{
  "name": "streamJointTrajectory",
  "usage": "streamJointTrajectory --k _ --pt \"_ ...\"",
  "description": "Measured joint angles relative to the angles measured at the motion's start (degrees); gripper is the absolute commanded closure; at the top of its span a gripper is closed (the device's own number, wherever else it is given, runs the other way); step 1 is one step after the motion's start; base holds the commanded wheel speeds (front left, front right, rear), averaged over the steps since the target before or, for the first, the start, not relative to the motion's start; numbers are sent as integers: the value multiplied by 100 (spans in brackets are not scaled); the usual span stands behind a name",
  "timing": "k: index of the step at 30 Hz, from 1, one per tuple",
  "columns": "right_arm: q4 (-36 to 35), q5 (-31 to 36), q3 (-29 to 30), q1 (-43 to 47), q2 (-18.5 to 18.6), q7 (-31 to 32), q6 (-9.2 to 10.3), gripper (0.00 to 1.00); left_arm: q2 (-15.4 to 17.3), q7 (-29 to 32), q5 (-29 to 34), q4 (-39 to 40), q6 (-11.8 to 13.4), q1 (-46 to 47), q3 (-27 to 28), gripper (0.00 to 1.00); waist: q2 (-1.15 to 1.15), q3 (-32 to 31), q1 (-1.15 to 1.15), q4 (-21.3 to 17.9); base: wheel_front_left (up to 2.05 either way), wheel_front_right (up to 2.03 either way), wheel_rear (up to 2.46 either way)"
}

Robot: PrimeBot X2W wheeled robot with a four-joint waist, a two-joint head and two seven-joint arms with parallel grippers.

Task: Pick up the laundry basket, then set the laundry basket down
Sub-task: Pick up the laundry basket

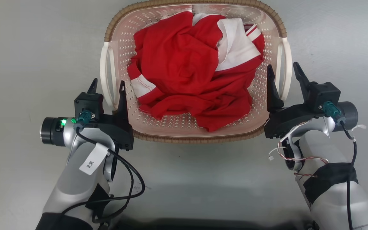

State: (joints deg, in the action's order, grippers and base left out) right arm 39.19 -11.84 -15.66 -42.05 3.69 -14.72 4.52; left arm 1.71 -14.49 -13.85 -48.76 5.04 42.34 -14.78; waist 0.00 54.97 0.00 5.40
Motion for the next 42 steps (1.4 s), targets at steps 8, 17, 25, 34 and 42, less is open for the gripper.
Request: streamJointTrajectory --k 8,17,25,34,42 --pt "143 -213 -153 -136 3 0 9 9 -3 0 -125 -223 -53 218 -236 0 0 87 0 19 0 0 0" --pt "254 -296 -285 -308 -2 0 54 72 -9 0 -397 -435 -53 450 -438 90 0 185 0 23 0 0 0" --pt "383 -427 -304 -381 -9 -9 111 100 -2 -12 -649 -510 -48 500 -639 100 -1 195 0 19 0 0 0" --pt "701 -669 -431 -382 -2 1 187 100 -35 -16 -833 -722 -42 527 -869 100 0 -44 0 10 0 0 0" --pt "905 -971 -631 -322 -2 1 210 100 -35 -16 -1120 -854 1 444 -1028 100 0 -418 0 -23 0 0 0"
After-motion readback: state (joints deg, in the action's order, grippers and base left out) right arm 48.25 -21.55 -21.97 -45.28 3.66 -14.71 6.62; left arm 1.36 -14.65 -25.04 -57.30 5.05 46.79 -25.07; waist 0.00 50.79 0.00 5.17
